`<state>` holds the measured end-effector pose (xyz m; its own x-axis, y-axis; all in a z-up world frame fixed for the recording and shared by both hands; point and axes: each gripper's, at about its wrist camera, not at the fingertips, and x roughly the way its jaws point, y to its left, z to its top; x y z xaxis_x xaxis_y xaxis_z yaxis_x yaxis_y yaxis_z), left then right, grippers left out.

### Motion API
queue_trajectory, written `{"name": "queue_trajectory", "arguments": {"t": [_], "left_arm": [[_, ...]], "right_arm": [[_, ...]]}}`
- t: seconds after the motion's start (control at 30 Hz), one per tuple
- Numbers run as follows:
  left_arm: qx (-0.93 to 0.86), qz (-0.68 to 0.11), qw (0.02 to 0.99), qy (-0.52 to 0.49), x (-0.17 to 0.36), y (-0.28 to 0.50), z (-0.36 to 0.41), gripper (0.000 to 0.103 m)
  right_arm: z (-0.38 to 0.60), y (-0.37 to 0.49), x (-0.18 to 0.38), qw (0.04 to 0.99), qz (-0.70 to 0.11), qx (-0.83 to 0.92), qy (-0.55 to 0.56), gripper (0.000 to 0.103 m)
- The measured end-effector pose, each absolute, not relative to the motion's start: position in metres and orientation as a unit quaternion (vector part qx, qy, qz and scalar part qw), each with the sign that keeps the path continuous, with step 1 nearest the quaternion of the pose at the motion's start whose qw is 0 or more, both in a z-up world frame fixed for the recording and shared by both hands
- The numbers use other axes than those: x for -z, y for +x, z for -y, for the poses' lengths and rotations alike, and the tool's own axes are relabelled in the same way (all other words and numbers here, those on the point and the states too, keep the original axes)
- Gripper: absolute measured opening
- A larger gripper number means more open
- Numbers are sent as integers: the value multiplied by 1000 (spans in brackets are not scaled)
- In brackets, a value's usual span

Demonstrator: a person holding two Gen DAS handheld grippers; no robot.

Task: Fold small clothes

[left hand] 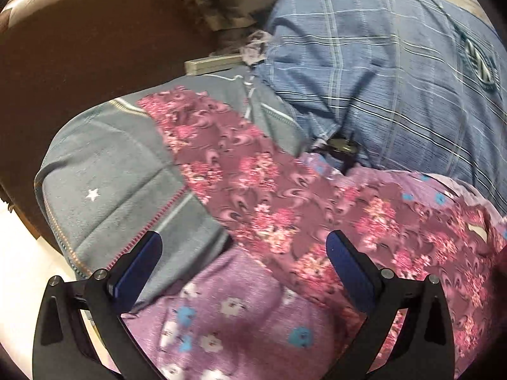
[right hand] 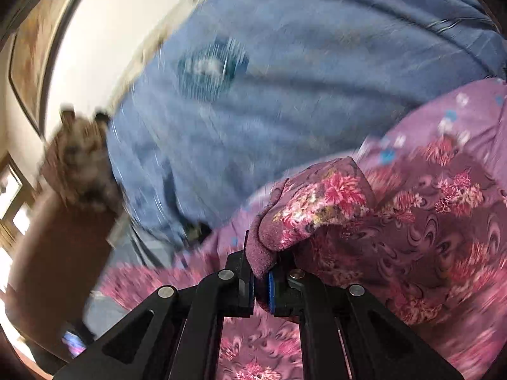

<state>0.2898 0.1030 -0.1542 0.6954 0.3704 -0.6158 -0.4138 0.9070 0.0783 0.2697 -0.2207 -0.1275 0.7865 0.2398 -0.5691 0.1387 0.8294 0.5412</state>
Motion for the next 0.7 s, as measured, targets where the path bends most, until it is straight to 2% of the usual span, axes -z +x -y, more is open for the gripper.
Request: {"name": "queue_trajectory", "arguments": {"t": [0.07, 0.13, 0.17, 0.2, 0.33, 0.4, 0.57, 0.63, 0.67, 0.7], "left_arm": [[-220, -322, 920, -26, 153, 288, -104, 103], [-224, -317, 921, -14, 153, 288, -103, 103], [-227, -315, 922, -10, 151, 289, -102, 103], [-230, -312, 922, -8, 150, 289, -102, 103], [-236, -307, 922, -15, 147, 290, -108, 103], [-231, -305, 923, -23, 145, 289, -109, 103], [-191, -303, 932, -49, 144, 287, -101, 103], [-159, -300, 939, -54, 144, 287, -89, 103], [-132, -304, 942, -53, 145, 288, -80, 103], [-110, -310, 943, -51, 147, 290, -72, 103]], "right_arm": [[192, 276, 142, 897, -351, -18, 268, 13], [172, 281, 160, 888, -375, -35, 264, 30], [166, 282, 162, 884, -382, -43, 265, 52], [157, 280, 164, 883, -383, -59, 265, 64], [142, 272, 147, 885, -347, -163, 264, 64], [152, 265, 134, 877, -333, -209, 277, 69], [206, 251, 113, 896, -283, -168, 298, 67], [236, 243, 115, 904, -284, -120, 294, 50], [253, 240, 116, 909, -293, -85, 283, 32], [266, 238, 119, 910, -297, -63, 281, 21]]}}
